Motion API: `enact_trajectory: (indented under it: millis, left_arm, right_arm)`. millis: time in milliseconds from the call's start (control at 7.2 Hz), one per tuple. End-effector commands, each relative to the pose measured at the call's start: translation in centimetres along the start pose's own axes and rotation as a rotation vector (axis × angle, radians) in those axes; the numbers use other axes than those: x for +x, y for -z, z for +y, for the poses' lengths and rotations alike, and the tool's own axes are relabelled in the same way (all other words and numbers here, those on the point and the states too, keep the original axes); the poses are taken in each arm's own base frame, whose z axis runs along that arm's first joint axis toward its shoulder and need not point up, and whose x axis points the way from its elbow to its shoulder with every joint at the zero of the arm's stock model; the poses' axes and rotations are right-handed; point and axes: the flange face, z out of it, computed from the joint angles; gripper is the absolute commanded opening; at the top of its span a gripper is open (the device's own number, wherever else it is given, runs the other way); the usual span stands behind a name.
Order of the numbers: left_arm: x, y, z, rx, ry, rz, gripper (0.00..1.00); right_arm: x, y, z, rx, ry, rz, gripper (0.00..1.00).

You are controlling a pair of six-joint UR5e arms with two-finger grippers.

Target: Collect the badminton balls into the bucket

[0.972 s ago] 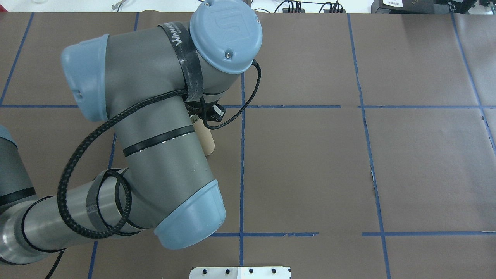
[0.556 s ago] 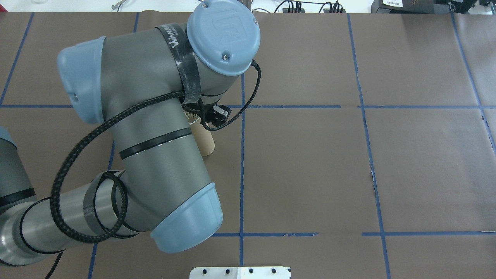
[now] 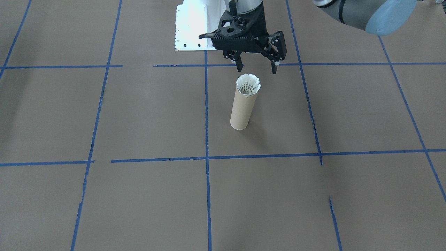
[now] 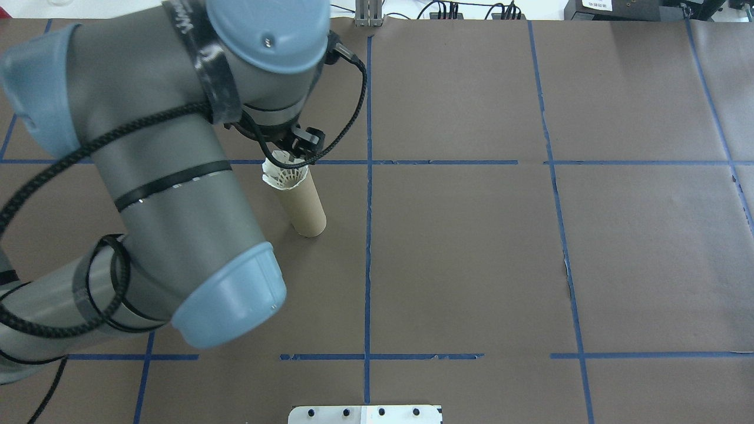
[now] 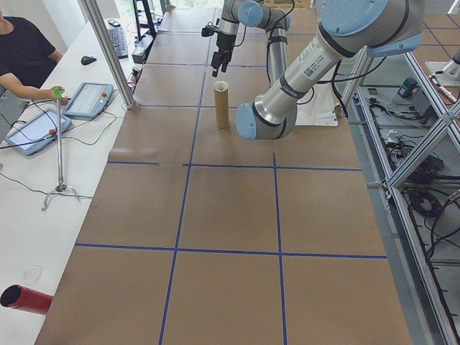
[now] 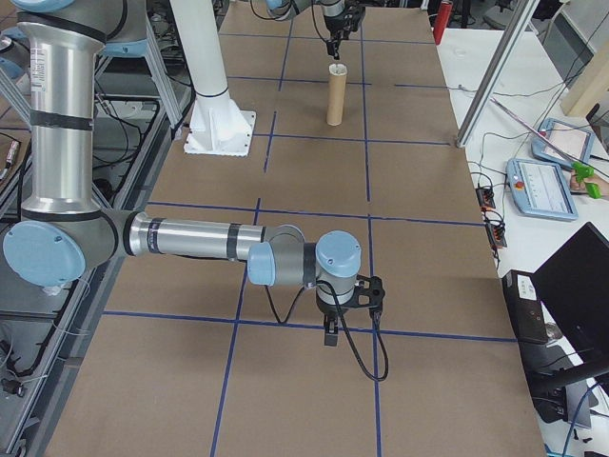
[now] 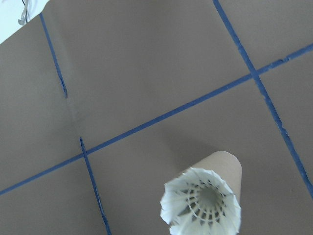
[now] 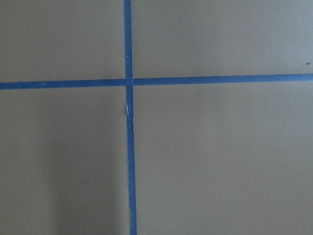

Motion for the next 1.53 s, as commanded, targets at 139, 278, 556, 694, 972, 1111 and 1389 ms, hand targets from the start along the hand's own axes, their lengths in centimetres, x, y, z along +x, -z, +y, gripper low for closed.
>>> enact_trajectory:
  millis: [139, 278, 556, 694, 972, 1111, 1389]
  left_arm:
    - [-19.5, -4.8, -2.1, 0.082, -0.019, 0.145, 1.0]
    - [-26.9, -7.7, -2.1, 0.098, 0.006, 0.166, 1.0]
    - [-34.0, -10.6, -1.4, 0.068, 0.089, 0.23, 1.0]
    - [-37.1, -14.7, 0.1, 0.019, 0.072, 0.263, 1.0]
    - [-43.2, -20.5, 4.1, -0.049, 0.114, 0.295, 1.0]
    - [-47.6, -23.7, 9.3, -0.082, 0.168, 0.276, 1.0]
    - [-57.6, -27.5, 15.5, -0.103, 0.21, 0.241, 1.0]
  right_arm:
    - [0.0, 0.0, 0.0, 0.0, 0.0, 0.0, 1.0]
    - [0.0, 0.0, 0.0, 0.0, 0.0, 0.0, 1.0]
    - [0.0, 0.0, 0.0, 0.0, 0.0, 0.0, 1.0]
    - [0.0, 0.0, 0.0, 0.0, 0.0, 0.0, 1.0]
    - [0.0, 0.0, 0.0, 0.0, 0.0, 0.0, 1.0]
    - [0.0, 0.0, 0.0, 0.0, 0.0, 0.0, 1.0]
    - [0.0, 0.0, 0.0, 0.0, 0.0, 0.0, 1.0]
